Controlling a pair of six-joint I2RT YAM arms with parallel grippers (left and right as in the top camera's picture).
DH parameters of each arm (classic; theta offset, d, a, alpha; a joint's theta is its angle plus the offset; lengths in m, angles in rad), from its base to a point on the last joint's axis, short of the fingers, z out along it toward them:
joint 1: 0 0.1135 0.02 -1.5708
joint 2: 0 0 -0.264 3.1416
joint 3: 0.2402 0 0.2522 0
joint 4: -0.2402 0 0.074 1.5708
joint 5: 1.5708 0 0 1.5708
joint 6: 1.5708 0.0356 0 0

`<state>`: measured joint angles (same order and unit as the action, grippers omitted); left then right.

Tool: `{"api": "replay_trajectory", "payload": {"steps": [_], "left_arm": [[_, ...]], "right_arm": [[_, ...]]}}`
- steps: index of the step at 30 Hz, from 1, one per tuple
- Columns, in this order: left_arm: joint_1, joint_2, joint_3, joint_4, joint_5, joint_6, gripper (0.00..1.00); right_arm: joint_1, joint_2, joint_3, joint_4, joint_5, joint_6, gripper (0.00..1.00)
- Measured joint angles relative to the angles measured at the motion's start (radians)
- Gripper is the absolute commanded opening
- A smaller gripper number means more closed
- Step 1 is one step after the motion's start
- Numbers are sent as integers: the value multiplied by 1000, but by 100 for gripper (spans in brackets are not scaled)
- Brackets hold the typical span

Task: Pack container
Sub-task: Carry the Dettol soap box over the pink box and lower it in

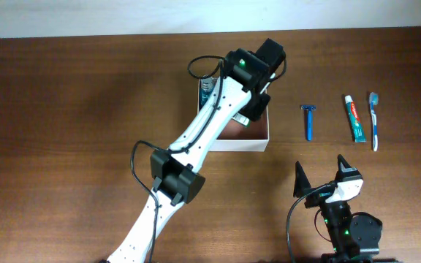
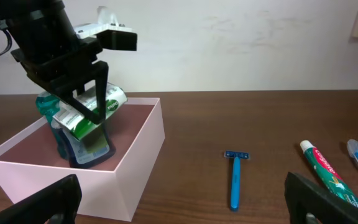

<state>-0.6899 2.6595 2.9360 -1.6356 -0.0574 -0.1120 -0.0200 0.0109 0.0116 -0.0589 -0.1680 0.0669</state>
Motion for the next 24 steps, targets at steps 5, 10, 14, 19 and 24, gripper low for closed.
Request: {"api": "replay_trajectory", "payload": {"steps": [5,10,14,19,24], "left_arm": [[19,0,0,-3,0,0,47],[21,0,0,-7,1,0,55],[19,0,0,-7,0,5,56],[19,0,0,-7,0,5,57],[19,0,0,-3,5,5,57]], "right_arm": [[0,0,0,0,0,0,98],[0,0,0,0,0,0,99],[0,0,0,0,0,0,99],[0,0,0,0,0,0,99],[0,0,0,0,0,-1,99]]}}
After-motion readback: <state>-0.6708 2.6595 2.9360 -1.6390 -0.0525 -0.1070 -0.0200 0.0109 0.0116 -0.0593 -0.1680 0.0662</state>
